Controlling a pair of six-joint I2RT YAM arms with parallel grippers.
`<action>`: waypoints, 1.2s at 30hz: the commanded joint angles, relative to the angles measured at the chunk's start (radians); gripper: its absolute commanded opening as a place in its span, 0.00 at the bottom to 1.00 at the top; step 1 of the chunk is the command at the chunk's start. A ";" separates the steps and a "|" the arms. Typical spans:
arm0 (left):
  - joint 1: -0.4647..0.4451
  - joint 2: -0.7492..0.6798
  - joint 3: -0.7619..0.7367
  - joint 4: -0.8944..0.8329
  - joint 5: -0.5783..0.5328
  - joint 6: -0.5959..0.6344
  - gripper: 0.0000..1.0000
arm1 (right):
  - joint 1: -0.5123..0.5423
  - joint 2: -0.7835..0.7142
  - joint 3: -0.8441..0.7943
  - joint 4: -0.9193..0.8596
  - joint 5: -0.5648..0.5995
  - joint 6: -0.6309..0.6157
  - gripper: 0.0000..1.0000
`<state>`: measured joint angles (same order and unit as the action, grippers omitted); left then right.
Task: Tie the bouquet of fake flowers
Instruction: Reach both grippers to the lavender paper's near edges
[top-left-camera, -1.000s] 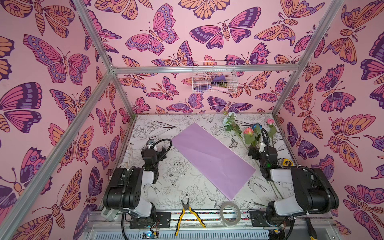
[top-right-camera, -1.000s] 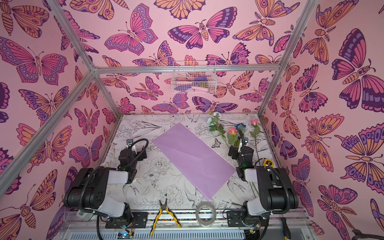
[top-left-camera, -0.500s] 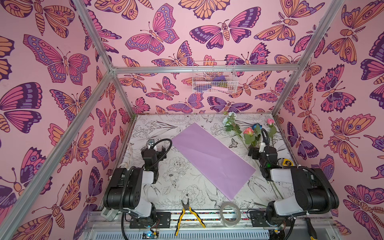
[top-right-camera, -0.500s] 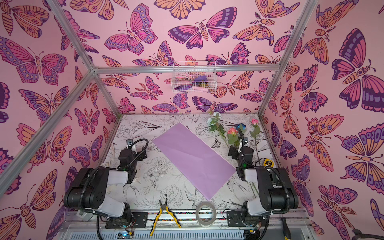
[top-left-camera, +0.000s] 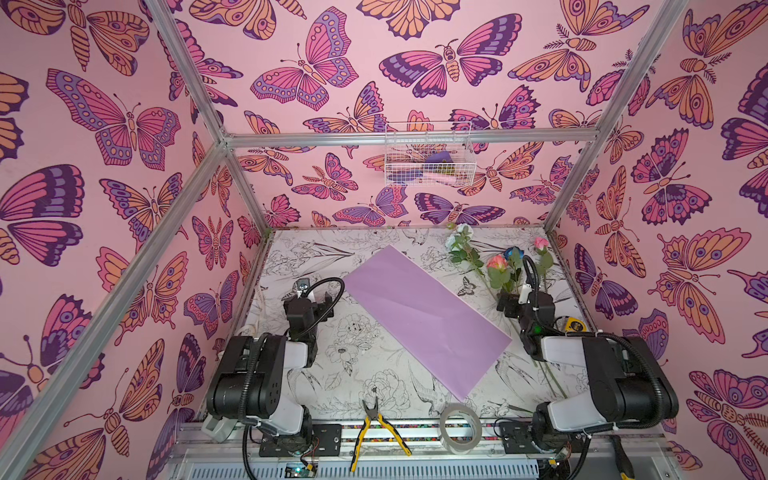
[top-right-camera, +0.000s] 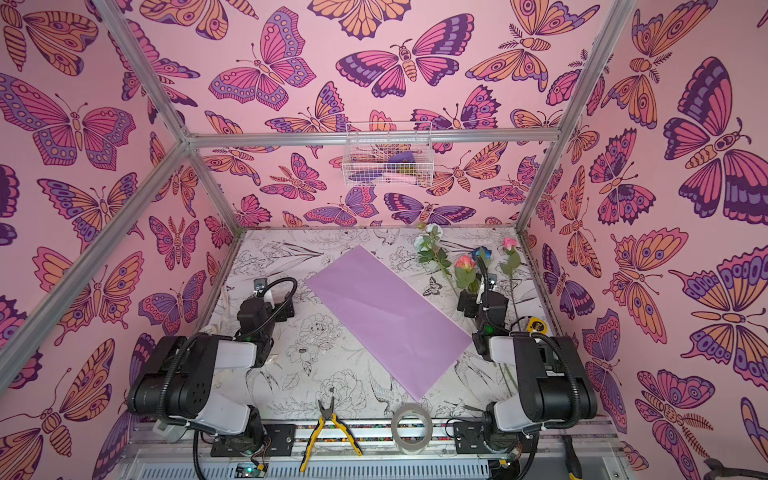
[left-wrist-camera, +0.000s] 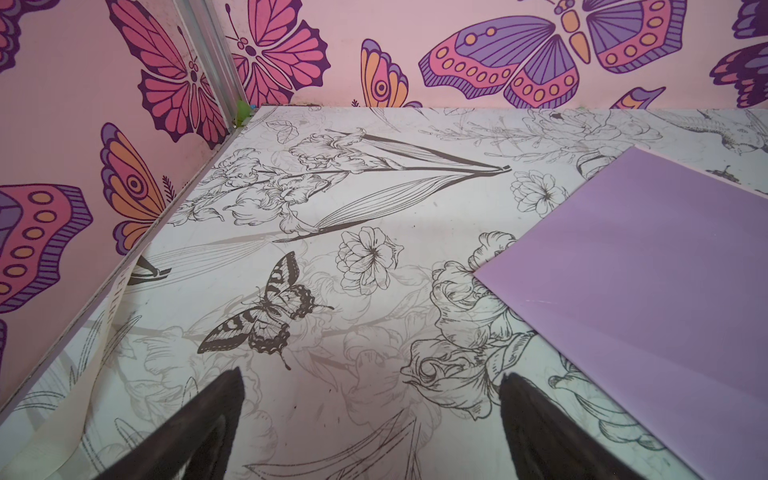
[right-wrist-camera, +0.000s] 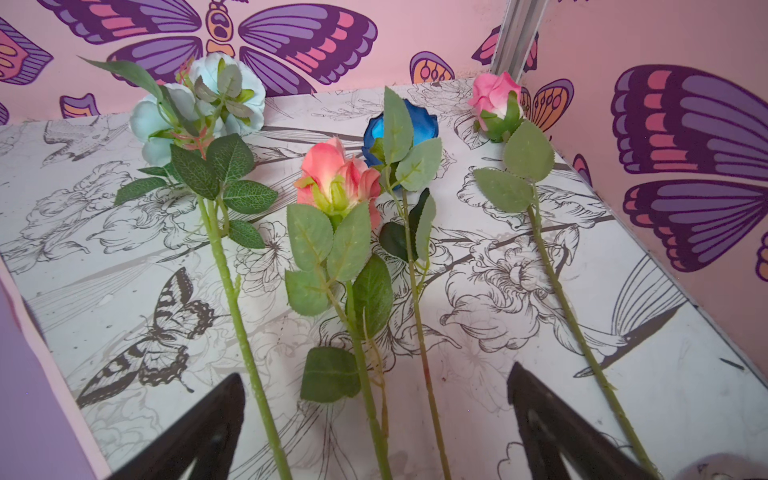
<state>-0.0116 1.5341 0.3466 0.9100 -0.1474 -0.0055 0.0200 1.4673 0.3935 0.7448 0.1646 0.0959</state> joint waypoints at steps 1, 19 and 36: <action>0.008 -0.078 -0.002 -0.022 -0.010 -0.005 0.98 | -0.007 -0.081 0.035 -0.079 0.034 -0.012 1.00; -0.186 -0.617 0.104 -0.656 0.052 -0.331 0.98 | 0.027 -0.522 0.179 -0.959 0.011 0.302 1.00; -0.595 -0.315 0.227 -0.916 -0.032 -0.516 0.98 | 0.161 -0.397 0.243 -1.309 -0.174 0.433 1.00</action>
<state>-0.5961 1.1866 0.5488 0.0689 -0.1322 -0.4786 0.1677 1.0527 0.6056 -0.4988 0.0387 0.4938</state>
